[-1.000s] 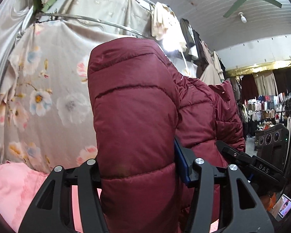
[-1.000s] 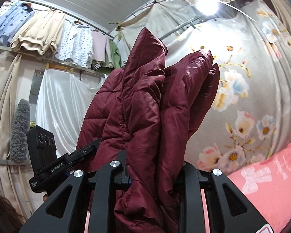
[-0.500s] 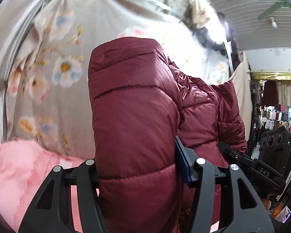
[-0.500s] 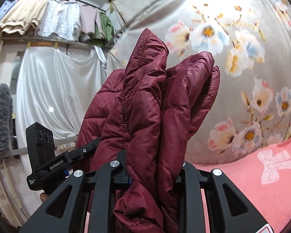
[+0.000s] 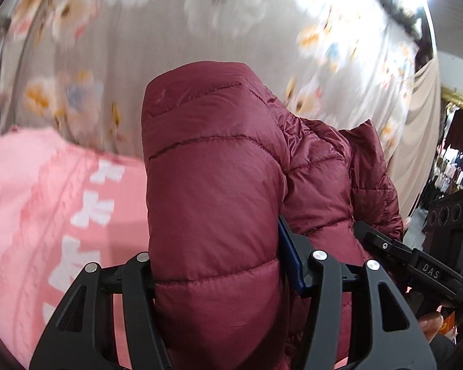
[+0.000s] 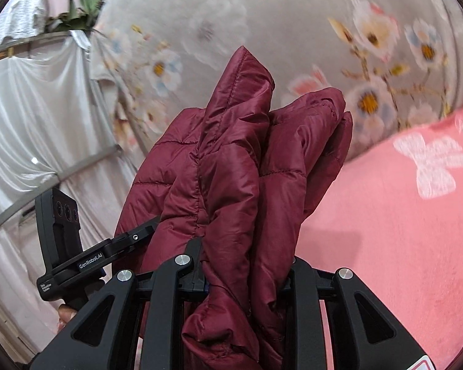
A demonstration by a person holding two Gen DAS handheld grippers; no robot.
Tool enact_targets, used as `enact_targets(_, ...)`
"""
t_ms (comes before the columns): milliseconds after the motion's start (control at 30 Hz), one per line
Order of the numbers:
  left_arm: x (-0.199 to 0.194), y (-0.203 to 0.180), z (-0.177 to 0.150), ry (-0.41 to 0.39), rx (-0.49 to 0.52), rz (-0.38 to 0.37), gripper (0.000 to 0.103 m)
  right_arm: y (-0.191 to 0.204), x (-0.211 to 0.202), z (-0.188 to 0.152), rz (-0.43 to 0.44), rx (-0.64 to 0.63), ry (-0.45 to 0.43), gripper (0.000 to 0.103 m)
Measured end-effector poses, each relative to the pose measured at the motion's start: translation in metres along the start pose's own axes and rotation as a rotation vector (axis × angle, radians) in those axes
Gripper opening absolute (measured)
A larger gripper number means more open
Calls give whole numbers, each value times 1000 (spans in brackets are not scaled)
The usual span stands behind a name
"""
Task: Fold large clothes
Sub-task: 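Grasp the jacket bundle with both tools and lift it up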
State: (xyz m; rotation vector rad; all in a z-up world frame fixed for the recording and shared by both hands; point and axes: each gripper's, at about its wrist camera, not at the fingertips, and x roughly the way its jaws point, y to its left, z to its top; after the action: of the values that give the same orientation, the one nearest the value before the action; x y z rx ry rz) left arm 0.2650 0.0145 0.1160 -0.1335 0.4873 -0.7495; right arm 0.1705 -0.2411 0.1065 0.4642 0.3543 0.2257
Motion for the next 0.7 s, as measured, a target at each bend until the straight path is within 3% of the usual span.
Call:
enact_targets(433, 86, 39, -77, 211, -80, 54, 54, -73, 61, -69, -81, 136, 179, 23)
enact_targets(700, 92, 55, -99, 194, -111, 110, 65, -85, 73, -85, -116, 145, 205, 33)
